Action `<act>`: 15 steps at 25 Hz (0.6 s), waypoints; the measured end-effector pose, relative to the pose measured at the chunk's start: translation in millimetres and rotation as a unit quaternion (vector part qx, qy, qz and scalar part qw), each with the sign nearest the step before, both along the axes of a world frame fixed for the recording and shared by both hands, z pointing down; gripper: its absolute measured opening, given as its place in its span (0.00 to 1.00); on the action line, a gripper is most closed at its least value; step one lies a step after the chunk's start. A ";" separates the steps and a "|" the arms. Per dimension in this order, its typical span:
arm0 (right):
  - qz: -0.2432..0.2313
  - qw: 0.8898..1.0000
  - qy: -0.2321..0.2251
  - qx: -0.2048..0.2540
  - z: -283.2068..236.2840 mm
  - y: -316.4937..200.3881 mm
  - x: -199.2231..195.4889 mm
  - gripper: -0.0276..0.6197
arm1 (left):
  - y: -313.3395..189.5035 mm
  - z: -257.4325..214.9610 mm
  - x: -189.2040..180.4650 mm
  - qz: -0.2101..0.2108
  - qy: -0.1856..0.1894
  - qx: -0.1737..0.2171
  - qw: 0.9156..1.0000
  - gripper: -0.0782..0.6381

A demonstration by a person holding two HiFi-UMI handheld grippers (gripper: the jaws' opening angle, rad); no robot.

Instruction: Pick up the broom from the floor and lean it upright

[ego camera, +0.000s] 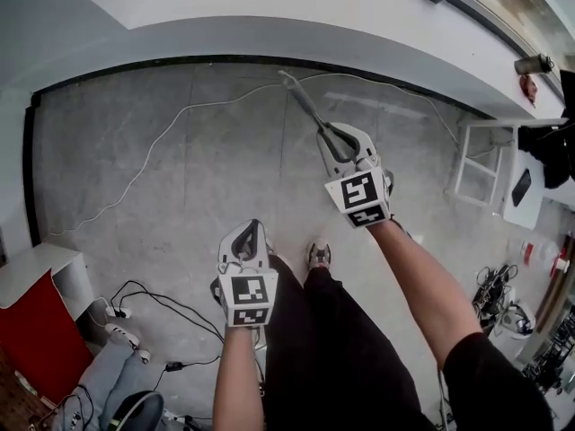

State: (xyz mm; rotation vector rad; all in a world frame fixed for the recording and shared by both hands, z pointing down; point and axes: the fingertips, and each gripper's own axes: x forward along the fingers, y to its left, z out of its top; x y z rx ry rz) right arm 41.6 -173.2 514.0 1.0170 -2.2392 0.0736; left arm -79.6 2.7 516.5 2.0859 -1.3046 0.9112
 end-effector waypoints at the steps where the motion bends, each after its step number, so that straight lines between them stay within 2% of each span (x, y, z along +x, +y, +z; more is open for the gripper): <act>1: 0.013 1.000 -0.009 0.007 -5.8 -7.3 4.8 0.14 | 0.0 0.2 1.5 -0.001 0.001 -0.001 1.000 0.12; 10: 0.092 0.993 -0.048 0.050 -42.8 -46.1 32.0 0.14 | 9.6 0.4 16.8 -0.009 0.018 -0.005 1.000 0.12; 15: 0.145 0.983 -0.079 0.075 -69.3 -61.5 57.1 0.14 | 9.4 -3.3 25.3 0.003 0.017 -0.005 1.000 0.12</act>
